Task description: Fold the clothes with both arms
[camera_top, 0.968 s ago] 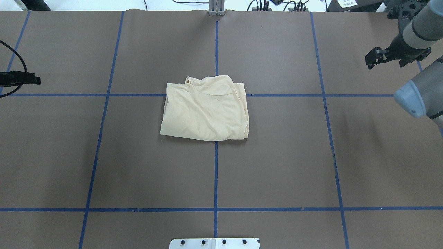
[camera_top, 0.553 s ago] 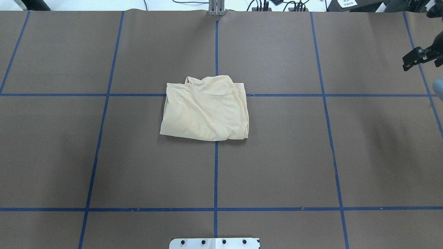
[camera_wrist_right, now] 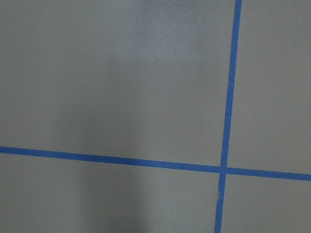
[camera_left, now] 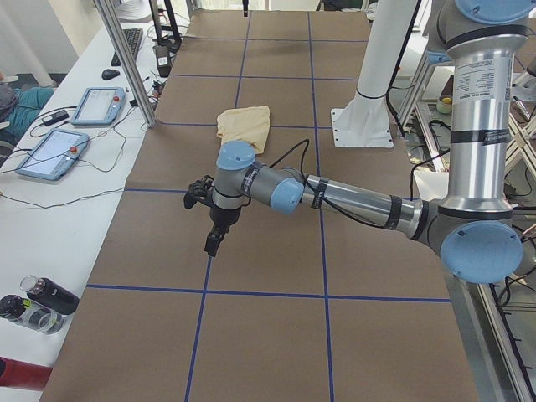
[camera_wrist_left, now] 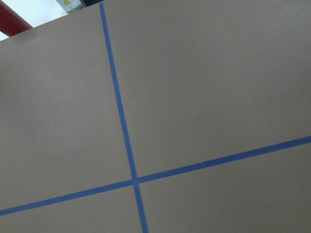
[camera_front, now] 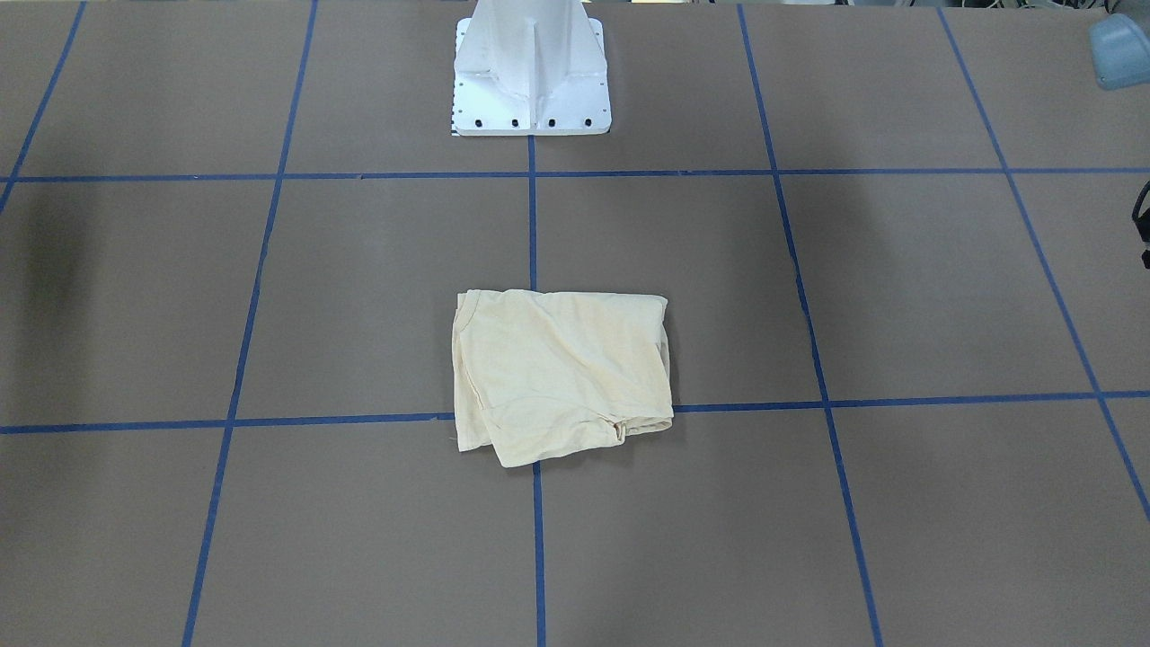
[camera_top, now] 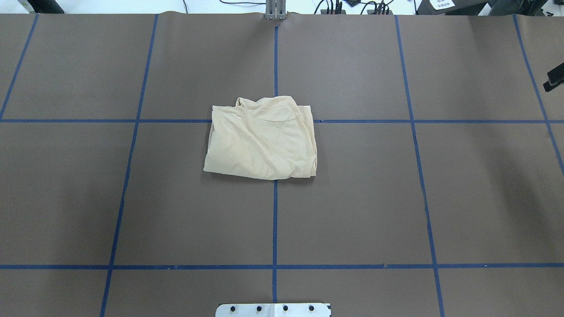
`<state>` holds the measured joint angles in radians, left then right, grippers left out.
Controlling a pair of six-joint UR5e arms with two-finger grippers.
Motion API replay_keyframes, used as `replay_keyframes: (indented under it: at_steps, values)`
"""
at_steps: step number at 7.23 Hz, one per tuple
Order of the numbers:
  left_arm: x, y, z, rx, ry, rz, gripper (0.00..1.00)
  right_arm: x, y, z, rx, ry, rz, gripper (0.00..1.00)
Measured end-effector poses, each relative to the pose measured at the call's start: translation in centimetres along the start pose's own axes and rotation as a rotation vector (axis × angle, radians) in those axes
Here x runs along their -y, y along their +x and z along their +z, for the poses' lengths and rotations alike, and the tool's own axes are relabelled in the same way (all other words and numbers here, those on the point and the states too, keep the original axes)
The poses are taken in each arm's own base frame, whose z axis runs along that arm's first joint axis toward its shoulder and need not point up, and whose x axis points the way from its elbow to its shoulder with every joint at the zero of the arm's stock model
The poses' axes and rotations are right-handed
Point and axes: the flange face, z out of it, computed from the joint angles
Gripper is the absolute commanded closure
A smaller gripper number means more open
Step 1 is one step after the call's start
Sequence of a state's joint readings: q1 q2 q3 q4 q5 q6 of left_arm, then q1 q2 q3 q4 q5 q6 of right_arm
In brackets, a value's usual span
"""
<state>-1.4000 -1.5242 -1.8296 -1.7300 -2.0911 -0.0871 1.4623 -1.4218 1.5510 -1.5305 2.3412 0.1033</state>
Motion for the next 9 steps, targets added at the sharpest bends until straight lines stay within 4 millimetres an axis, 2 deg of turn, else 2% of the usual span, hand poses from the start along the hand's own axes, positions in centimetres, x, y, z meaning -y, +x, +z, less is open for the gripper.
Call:
replay_keyframes:
  at_steps: [2, 4, 5, 6, 7, 9]
  values:
    - [-2.7, -4.7, 0.2, -0.073, -0.051, 0.021, 0.0, -3.8, 5.0, 1.2, 0.055, -0.03, 0.018, 0.0]
    - [-6.4, -9.6, 3.0, -0.138, -0.095, 0.021, 0.0, -8.1, 9.3, 1.8, 0.071, -0.038, 0.036, 0.0]
    - [-7.3, -10.7, 3.9, -0.147, -0.106, 0.009, 0.0, -9.4, 10.8, 1.2, 0.073, -0.025, 0.055, 0.0]
    - [-7.7, -11.2, 4.2, -0.15, -0.11, -0.001, 0.0, -10.1, 11.3, -0.1, 0.068, -0.002, 0.072, 0.0]
    - [-7.8, -11.2, 4.2, -0.151, -0.109, -0.005, 0.0, -10.3, 10.6, -1.5, 0.044, 0.01, 0.091, 0.0]
    - [-7.6, -11.1, 3.9, -0.149, -0.105, -0.021, 0.0, -10.1, 7.3, -4.0, -0.008, 0.004, 0.167, 0.0]
